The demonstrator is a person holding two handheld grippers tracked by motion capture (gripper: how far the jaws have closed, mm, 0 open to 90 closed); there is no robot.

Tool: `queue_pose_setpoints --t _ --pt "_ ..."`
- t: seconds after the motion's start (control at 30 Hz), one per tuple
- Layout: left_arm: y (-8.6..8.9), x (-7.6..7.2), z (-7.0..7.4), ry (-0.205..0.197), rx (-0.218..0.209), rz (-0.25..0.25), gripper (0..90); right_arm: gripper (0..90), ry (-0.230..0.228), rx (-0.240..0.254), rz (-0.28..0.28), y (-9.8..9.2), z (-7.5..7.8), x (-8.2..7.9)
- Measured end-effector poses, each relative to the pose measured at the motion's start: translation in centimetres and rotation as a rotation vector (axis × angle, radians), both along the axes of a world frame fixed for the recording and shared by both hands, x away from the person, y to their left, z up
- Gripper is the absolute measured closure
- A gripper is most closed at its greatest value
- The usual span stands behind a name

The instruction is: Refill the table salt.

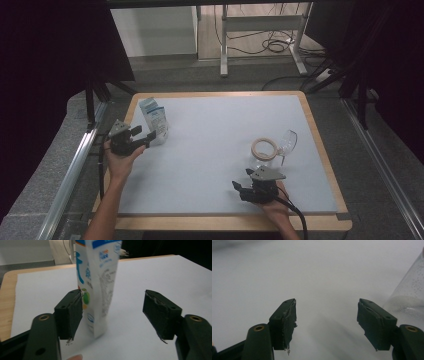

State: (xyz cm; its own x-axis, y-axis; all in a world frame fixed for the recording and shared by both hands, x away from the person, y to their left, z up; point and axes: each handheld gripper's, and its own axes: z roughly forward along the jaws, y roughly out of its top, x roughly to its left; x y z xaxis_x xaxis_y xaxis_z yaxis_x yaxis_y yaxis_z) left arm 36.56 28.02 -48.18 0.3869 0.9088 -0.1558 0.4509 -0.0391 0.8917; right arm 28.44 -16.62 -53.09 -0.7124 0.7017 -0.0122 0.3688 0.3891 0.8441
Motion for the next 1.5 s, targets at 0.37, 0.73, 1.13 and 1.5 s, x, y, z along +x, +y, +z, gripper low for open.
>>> queue_pose_setpoints --t 0.37,0.73,1.13,1.5 --pt "0.1 3.9 -0.4 0.009 -0.02 -0.011 60.2 32.2 0.001 -0.011 -0.002 -0.2 0.0 -0.1" --pt "-0.3 4.7 -0.8 0.004 -0.041 -0.037 89.7 32.2 0.002 -0.012 -0.008 -0.4 0.0 -0.2" --pt "-1.0 4.2 0.4 -0.038 -0.065 -0.084 90.0 32.2 -0.017 -0.005 -0.007 -0.1 0.0 -0.4" --pt "-3.8 0.6 2.8 -0.067 -0.101 -0.241 90.0 32.1 -0.037 0.003 0.024 0.8 0.1 -0.8"
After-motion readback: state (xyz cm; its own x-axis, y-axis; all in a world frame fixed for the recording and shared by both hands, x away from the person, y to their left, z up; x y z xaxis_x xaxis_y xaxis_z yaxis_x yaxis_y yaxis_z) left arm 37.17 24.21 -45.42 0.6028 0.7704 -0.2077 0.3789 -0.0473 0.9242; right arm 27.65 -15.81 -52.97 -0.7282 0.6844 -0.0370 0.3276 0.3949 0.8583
